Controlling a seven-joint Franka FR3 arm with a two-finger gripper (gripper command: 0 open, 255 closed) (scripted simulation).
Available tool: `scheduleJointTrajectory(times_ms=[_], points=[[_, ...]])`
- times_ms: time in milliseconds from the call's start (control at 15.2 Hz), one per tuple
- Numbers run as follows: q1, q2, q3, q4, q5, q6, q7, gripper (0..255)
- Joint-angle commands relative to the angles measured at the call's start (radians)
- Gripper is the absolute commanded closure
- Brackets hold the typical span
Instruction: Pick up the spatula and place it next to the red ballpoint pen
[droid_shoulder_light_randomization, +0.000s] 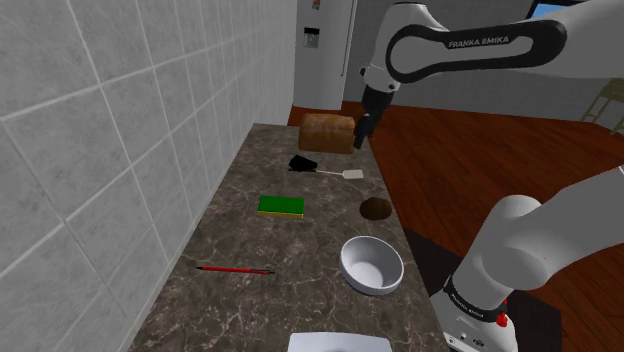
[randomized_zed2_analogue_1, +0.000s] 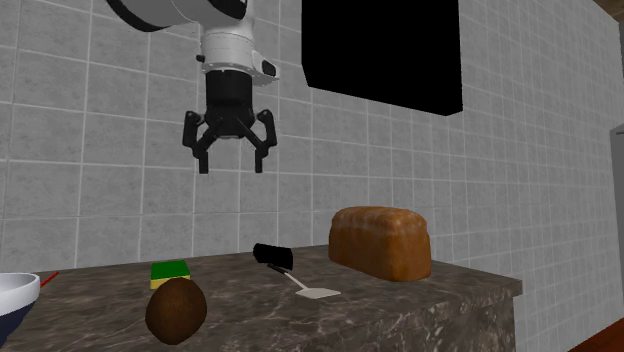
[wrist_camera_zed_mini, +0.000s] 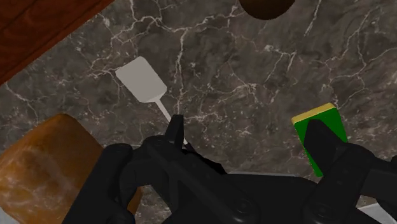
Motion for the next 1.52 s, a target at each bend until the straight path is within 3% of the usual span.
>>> scheduleJointTrajectory(times_ms=[0, 594, 1056, 1452], points=[[0.008, 0.060, -0.035, 0.004, -0.004, 0.053, -0.082, 0], [0.047, 0.387, -0.151, 0.115, 0.054, 0.239, -0.441, 0], [0.041, 0.673, -0.168, 0.286, 0.160, 0.316, -0.721, 0], [0.036, 0.715, -0.161, 0.266, 0.179, 0.376, -0.736, 0]])
